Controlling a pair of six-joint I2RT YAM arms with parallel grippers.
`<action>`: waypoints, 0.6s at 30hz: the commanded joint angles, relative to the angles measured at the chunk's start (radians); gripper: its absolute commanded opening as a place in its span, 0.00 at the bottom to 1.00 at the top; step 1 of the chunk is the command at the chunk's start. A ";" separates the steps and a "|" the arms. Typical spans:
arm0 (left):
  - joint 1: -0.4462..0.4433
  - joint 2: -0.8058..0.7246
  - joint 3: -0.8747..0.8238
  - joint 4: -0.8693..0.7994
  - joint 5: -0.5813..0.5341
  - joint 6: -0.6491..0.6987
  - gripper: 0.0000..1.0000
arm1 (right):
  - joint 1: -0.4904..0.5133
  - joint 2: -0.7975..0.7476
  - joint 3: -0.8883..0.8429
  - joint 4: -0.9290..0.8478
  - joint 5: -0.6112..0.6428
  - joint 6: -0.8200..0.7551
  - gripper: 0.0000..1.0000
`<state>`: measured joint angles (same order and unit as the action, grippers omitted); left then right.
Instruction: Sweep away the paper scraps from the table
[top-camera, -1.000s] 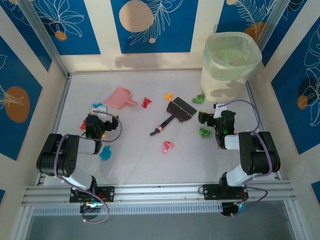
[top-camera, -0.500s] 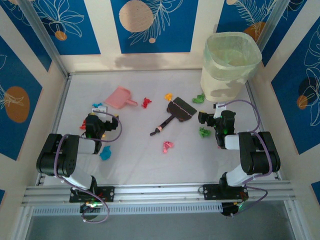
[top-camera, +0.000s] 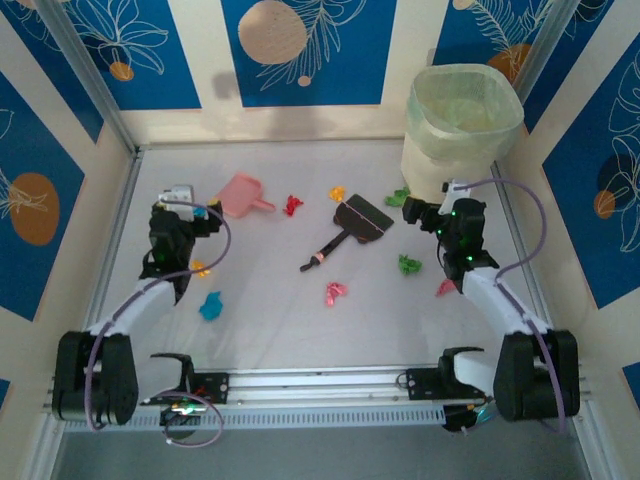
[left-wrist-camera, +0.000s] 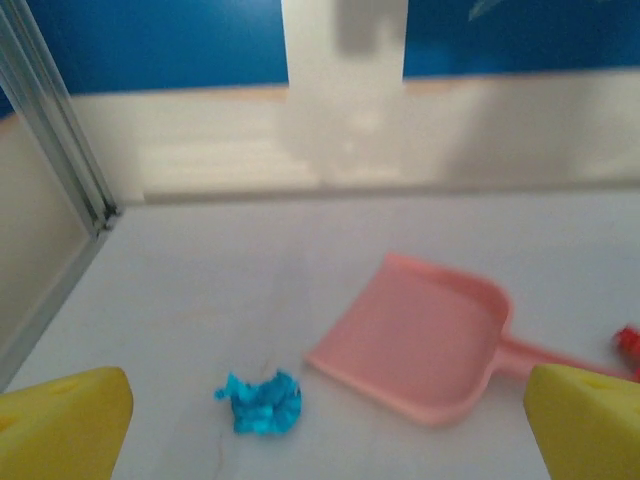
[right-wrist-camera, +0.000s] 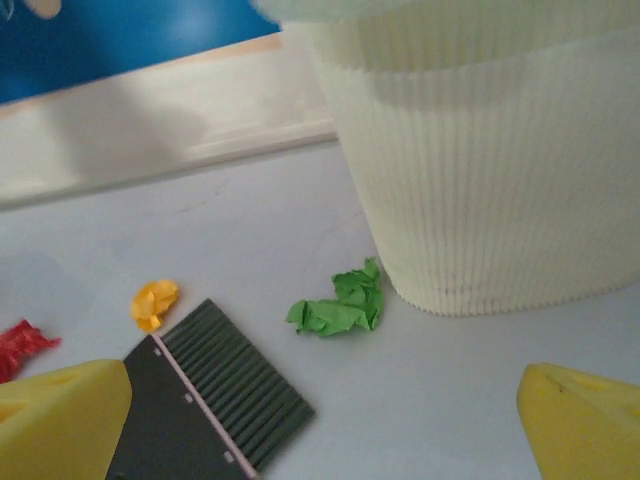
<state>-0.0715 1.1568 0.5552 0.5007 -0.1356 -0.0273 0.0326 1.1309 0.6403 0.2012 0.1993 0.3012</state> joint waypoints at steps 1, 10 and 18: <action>0.027 -0.057 0.058 -0.170 0.057 -0.033 1.00 | -0.057 -0.010 0.163 -0.441 0.038 0.206 0.99; 0.026 -0.127 0.023 -0.252 -0.127 -0.241 1.00 | -0.243 -0.005 0.271 -0.662 -0.163 0.438 0.99; -0.100 -0.013 0.047 -0.420 -0.279 -0.523 1.00 | -0.003 0.004 0.271 -0.803 -0.023 0.690 0.99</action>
<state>-0.1101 1.0969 0.5793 0.1940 -0.3378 -0.4179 -0.0586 1.1301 0.8864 -0.4969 0.1246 0.8539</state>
